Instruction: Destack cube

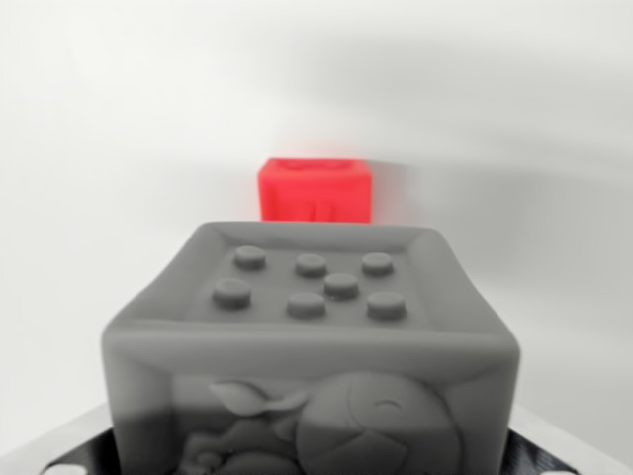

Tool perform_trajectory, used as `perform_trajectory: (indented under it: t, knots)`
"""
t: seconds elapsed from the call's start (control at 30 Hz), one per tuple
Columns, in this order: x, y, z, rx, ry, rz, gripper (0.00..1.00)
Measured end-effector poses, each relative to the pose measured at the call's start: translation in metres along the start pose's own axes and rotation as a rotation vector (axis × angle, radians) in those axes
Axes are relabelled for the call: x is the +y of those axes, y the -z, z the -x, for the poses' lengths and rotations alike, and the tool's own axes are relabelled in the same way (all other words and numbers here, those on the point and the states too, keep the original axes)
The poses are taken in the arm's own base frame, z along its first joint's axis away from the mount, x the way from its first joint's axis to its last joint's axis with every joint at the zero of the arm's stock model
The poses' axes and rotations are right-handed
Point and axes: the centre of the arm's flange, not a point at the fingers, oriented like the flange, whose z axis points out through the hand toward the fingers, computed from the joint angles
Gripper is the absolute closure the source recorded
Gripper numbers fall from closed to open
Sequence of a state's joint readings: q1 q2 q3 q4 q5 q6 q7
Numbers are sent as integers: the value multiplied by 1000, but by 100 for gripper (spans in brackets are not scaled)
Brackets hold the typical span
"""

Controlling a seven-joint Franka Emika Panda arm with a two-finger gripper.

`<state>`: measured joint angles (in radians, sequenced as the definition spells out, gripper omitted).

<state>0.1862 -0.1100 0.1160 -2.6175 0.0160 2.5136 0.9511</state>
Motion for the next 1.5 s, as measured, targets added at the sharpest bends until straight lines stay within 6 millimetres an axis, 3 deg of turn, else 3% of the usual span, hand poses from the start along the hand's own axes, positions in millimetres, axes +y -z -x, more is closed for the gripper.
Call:
perform_trajectory:
  t: [1.5]
  knots:
    - [31,-32,-74,-11,-213,5,100]
